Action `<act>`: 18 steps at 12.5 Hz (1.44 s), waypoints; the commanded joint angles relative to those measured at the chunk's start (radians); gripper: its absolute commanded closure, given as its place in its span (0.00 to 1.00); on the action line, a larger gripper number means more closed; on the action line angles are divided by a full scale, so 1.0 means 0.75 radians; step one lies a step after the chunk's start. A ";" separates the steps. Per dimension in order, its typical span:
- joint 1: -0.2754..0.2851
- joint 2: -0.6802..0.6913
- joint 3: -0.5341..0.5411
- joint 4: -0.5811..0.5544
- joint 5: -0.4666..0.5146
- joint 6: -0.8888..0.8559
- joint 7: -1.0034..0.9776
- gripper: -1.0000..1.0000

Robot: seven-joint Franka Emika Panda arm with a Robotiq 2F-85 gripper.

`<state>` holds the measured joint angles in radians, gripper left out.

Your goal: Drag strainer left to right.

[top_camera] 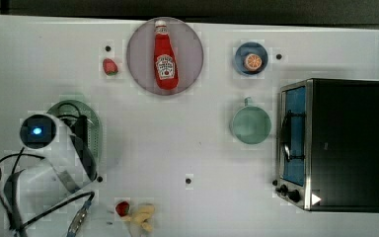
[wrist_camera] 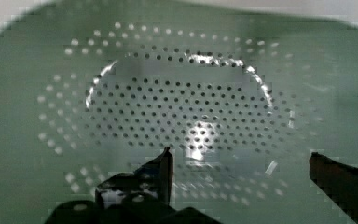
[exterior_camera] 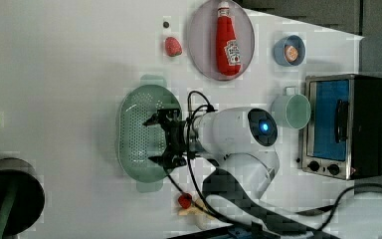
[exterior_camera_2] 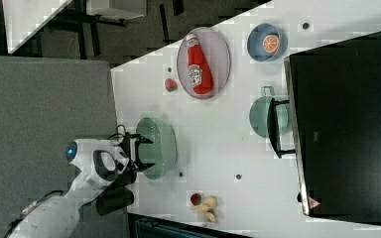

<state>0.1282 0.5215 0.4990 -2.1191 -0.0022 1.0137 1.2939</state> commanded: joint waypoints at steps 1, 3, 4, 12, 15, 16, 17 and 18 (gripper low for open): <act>0.121 0.039 -0.136 0.010 -0.010 0.121 0.063 0.00; 0.202 0.073 -0.226 0.011 -0.010 0.146 0.063 0.00; 0.231 0.075 -0.266 0.009 -0.010 0.146 0.063 0.00; 0.222 0.029 -0.393 -0.056 -0.010 0.124 0.041 0.00; 0.175 -0.018 -0.419 -0.120 -0.012 0.132 -0.061 0.00; 0.153 -0.033 -0.428 -0.141 -0.012 0.133 -0.098 0.00; 0.130 -0.048 -0.437 -0.165 -0.012 0.133 -0.134 0.00; 0.106 -0.061 -0.444 -0.189 -0.012 0.136 -0.165 0.00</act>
<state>0.2532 0.5068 0.2119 -2.2402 -0.0002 1.1396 1.2432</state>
